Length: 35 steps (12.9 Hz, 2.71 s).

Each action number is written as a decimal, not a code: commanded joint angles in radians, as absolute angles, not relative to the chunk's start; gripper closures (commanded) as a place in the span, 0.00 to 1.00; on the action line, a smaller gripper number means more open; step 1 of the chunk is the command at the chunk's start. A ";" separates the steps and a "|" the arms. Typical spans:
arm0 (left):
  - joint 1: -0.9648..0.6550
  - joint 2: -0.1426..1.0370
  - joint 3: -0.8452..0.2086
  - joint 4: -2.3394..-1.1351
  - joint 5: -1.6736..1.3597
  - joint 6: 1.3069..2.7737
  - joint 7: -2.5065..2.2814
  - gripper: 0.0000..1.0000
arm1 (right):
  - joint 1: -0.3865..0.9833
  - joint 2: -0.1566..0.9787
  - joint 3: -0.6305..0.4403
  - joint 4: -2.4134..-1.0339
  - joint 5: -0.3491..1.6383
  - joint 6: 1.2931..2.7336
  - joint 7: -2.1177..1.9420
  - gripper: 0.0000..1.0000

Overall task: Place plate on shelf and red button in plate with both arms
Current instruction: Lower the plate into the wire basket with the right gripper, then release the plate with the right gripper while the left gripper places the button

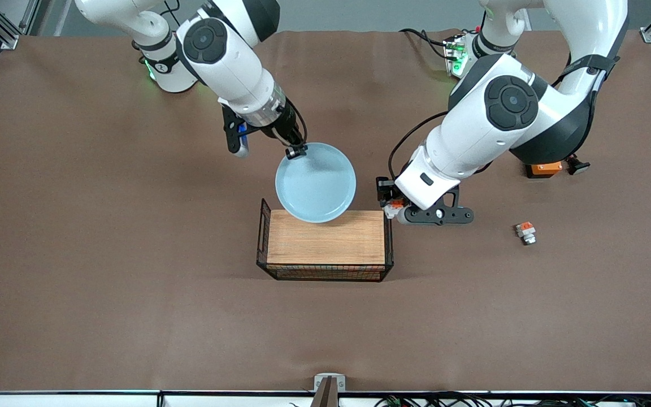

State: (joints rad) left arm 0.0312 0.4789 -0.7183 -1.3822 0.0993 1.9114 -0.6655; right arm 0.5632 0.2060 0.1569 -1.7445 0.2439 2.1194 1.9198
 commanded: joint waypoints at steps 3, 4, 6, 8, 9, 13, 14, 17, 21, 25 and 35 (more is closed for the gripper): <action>0.032 0.462 -0.718 -1.384 0.124 1.891 -0.680 0.96 | 0.598 0.350 0.144 -1.588 0.187 2.114 1.951 1.00; 0.032 0.462 -0.718 -1.385 0.124 1.891 -0.680 0.96 | 0.597 0.366 0.143 -1.566 0.186 2.111 1.951 1.00; 0.032 0.463 -0.718 -1.385 0.124 1.891 -0.680 0.96 | 0.595 0.403 0.140 -1.536 0.164 2.111 1.951 1.00; 0.032 0.465 -0.718 -1.385 0.124 1.891 -0.680 0.96 | 0.597 0.442 0.140 -1.510 0.156 2.114 1.951 1.00; 0.032 0.468 -0.718 -1.387 0.124 1.891 -0.680 0.96 | 0.595 0.457 0.138 -1.496 0.143 2.114 1.950 1.00; 0.032 0.469 -0.718 -1.388 0.124 1.891 -0.680 0.96 | 0.595 0.498 0.138 -1.489 0.107 2.155 1.950 1.00; 0.032 0.469 -0.718 -1.388 0.124 1.891 -0.681 0.97 | 0.595 0.506 0.137 -1.489 0.107 2.157 1.948 1.00; 0.025 0.471 -0.718 -1.390 0.123 1.891 -0.686 0.97 | 0.592 0.525 0.137 -1.494 0.104 2.183 1.947 1.00; 0.012 0.494 -0.718 -1.390 0.124 1.893 -0.742 0.98 | 0.607 0.580 0.138 -1.499 0.107 2.191 1.947 0.98; 0.000 0.558 -0.718 -1.388 0.190 1.937 -0.742 0.97 | 0.609 0.597 0.138 -1.494 0.113 2.191 1.951 0.71; -0.139 0.666 -0.671 -1.381 0.258 2.075 -0.790 0.97 | 0.546 0.580 0.138 -1.388 0.113 2.050 1.919 0.00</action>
State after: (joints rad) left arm -0.0957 0.6461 -0.7048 -1.3995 0.2225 2.0735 -0.7655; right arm 0.5774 0.5790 0.1277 -1.4224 0.1226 2.0932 1.9326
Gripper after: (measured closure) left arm 0.586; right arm 0.000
